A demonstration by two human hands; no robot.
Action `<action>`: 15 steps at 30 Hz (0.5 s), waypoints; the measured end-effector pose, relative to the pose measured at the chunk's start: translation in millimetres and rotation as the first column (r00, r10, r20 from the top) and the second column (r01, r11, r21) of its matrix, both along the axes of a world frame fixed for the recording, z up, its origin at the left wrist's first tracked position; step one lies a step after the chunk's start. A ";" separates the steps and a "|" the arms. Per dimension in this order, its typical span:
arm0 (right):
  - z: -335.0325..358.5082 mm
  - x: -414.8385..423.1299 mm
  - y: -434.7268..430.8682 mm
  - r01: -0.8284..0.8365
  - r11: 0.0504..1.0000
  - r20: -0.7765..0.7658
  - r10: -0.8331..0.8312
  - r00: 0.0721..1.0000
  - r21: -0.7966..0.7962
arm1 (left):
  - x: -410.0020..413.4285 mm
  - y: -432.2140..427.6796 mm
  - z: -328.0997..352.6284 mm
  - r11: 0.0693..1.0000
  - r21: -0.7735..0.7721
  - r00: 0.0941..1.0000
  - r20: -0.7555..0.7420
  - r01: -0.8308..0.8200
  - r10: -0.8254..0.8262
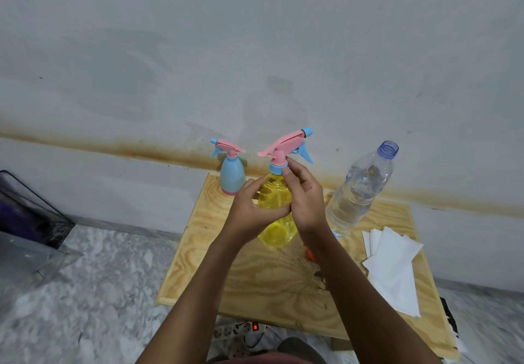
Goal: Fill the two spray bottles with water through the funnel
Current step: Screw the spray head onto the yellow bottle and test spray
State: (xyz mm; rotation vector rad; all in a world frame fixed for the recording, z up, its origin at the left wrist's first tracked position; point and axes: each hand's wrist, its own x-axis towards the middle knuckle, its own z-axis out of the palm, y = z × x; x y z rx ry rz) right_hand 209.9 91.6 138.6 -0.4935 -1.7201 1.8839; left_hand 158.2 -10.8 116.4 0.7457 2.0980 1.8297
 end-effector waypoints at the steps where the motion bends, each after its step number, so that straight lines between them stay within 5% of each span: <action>1: 0.6 0.2 0.9 -0.006 1.000 -0.006 0.006 1.000 -0.008 | 0.1 -0.1 1.4 1.000 0.001 1.000 0.004 0.002 -0.002; 5: 3.8 0.6 1.8 -0.008 0.998 -0.030 0.006 1.000 -0.065 | -0.6 0.3 2.7 1.000 0.000 1.000 -0.003 0.001 -0.001; 10: 1.6 -0.3 5.3 -0.065 0.993 0.072 0.058 0.996 0.101 | 0.1 0.4 0.1 0.998 -0.060 1.000 -0.011 0.009 -0.010; 15: 5.3 5.2 18.5 -0.157 0.986 0.085 0.161 0.983 -0.050 | 1.7 -3.2 2.7 0.998 -0.050 0.999 0.023 0.044 -0.043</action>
